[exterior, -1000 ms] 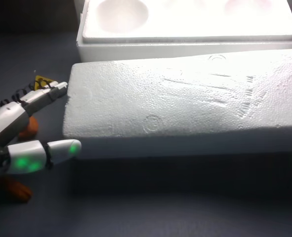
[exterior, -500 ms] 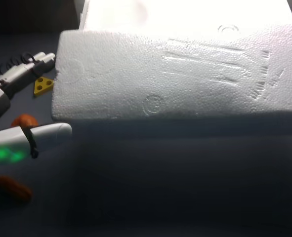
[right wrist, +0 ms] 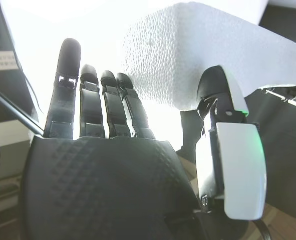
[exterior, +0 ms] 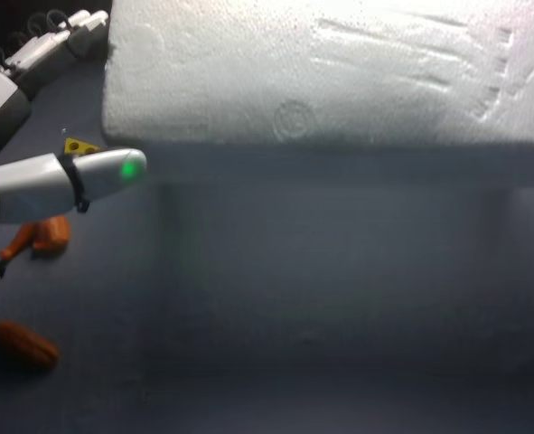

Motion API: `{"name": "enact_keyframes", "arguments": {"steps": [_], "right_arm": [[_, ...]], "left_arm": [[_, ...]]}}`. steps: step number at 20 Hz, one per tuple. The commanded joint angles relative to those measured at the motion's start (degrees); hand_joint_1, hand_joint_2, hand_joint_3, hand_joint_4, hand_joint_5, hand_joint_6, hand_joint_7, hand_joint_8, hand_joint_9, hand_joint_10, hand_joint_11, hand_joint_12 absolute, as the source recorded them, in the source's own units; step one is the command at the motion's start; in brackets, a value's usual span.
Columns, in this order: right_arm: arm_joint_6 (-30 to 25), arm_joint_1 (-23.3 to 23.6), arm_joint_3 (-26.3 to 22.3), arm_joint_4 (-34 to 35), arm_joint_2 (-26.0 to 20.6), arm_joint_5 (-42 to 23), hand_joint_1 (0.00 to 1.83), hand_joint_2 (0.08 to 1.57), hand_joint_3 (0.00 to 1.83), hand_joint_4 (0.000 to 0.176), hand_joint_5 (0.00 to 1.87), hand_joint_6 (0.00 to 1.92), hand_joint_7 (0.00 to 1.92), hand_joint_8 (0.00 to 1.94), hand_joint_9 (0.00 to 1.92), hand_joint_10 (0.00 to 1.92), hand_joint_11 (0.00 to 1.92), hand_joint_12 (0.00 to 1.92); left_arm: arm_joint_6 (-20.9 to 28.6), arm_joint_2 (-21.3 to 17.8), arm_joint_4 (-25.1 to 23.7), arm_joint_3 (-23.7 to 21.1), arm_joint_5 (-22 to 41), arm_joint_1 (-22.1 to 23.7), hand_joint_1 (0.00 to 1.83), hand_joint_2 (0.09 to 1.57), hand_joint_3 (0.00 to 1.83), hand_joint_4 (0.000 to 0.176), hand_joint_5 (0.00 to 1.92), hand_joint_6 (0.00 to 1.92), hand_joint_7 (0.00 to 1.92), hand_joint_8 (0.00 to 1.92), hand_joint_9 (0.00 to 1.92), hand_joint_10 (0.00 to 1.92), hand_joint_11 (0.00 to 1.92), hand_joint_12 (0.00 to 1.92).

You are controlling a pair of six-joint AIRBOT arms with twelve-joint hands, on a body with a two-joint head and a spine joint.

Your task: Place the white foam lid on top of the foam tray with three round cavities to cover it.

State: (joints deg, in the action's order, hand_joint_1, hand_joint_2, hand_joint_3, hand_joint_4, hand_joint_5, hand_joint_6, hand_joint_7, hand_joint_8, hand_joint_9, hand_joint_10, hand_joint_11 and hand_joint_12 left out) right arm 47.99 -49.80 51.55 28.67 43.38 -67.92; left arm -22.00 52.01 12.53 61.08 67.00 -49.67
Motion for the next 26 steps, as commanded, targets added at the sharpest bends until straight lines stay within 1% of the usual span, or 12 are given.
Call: {"name": "enact_keyframes", "arguments": {"steps": [1,2,3,4,5,6,7,11,15,17,21,26], "right_arm": [[-0.48,1.62,0.36,-5.95,0.18,-5.97,0.41,1.18,0.01,0.000,0.15,0.11,0.23,0.03,0.00,0.62,0.00,1.54],[-0.05,3.47,1.20,-6.45,0.70,-4.39,0.41,1.19,0.01,0.000,0.14,0.12,0.28,0.04,0.00,0.76,0.00,1.64],[0.77,5.75,2.14,-7.01,1.38,-2.46,0.43,1.20,0.01,0.000,0.13,0.15,0.31,0.06,0.00,0.93,0.00,1.77],[1.29,7.18,2.76,-7.53,1.77,-1.08,0.38,1.20,0.00,0.000,0.08,0.30,0.33,0.09,0.00,0.97,0.00,1.84],[1.78,8.83,3.43,-8.08,2.19,0.33,0.40,1.19,0.00,0.000,0.02,0.56,0.32,0.15,0.00,1.03,0.00,1.91],[2.15,10.18,4.14,-8.21,2.61,1.58,0.40,1.20,0.00,0.000,0.00,0.58,0.27,0.14,0.00,0.90,0.00,1.84],[2.15,10.82,4.62,-8.22,2.90,2.00,0.44,1.21,0.00,0.000,0.00,0.51,0.23,0.11,0.00,0.70,0.00,1.74],[2.18,13.51,6.68,-8.01,3.83,3.95,0.44,1.22,0.00,0.000,0.00,0.32,0.17,0.02,0.00,0.54,0.00,1.59],[2.31,16.23,8.78,-7.92,4.73,6.33,0.47,1.26,0.00,0.000,0.00,0.07,0.14,0.00,0.00,0.50,0.00,1.56],[2.33,17.49,9.90,-7.84,5.21,8.06,0.50,1.26,0.00,0.000,0.00,0.00,0.06,0.00,0.00,0.28,0.00,1.30],[3.48,20.91,12.53,-7.84,6.95,12.74,0.44,1.27,0.00,0.000,0.00,0.00,0.00,0.00,0.00,0.05,0.00,1.26],[3.79,23.30,15.34,-7.60,8.86,16.80,0.45,1.28,0.00,0.000,0.00,0.00,0.06,0.00,0.00,0.33,0.00,1.42]], "left_arm": [[0.36,0.73,-5.12,0.15,5.74,1.13,0.59,1.06,0.00,0.000,0.22,0.02,0.00,0.00,0.00,0.00,0.05,0.03],[0.45,1.05,-5.12,0.77,5.39,1.72,0.60,1.06,0.00,0.000,0.22,0.02,0.00,0.00,0.00,0.00,0.04,0.03],[0.51,1.38,-5.12,1.57,4.86,2.40,0.62,1.07,0.00,0.000,0.24,0.01,0.00,0.00,0.00,0.00,0.01,0.25],[0.68,1.67,-5.11,2.15,4.57,2.91,0.63,1.05,0.00,0.000,0.26,0.02,0.00,0.00,0.00,0.00,0.00,0.59],[0.78,2.03,-5.10,2.89,4.28,3.76,0.62,1.05,0.00,0.000,0.25,0.01,0.00,0.00,0.00,0.00,0.00,0.76],[0.78,2.42,-5.10,3.66,3.56,4.70,0.63,1.04,0.00,0.000,0.24,0.00,0.00,0.00,0.00,0.00,0.00,0.79],[0.80,2.75,-5.10,4.25,3.12,5.45,0.67,1.03,0.00,0.000,0.24,0.00,0.01,0.00,0.00,0.00,0.00,0.78],[0.94,4.49,-5.68,6.59,0.92,8.92,0.65,1.02,0.00,0.000,0.24,0.00,0.01,0.00,0.00,0.00,0.00,0.63],[1.38,6.08,-5.86,8.97,-1.44,11.13,0.63,0.98,0.00,0.000,0.30,0.03,0.05,0.00,0.01,0.01,0.00,1.09],[1.80,6.95,-5.69,10.23,-2.62,11.80,0.67,0.98,0.00,0.000,0.33,0.04,0.06,0.01,0.03,0.01,0.00,1.12],[2.29,8.88,-5.05,13.01,-5.51,13.18,0.67,0.99,0.00,0.000,0.28,0.01,0.03,0.00,0.00,0.00,0.00,0.94],[2.54,10.68,-4.40,15.73,-8.41,14.58,0.64,0.99,0.00,0.000,0.27,0.00,0.07,0.00,0.00,0.00,0.00,0.77]]}}
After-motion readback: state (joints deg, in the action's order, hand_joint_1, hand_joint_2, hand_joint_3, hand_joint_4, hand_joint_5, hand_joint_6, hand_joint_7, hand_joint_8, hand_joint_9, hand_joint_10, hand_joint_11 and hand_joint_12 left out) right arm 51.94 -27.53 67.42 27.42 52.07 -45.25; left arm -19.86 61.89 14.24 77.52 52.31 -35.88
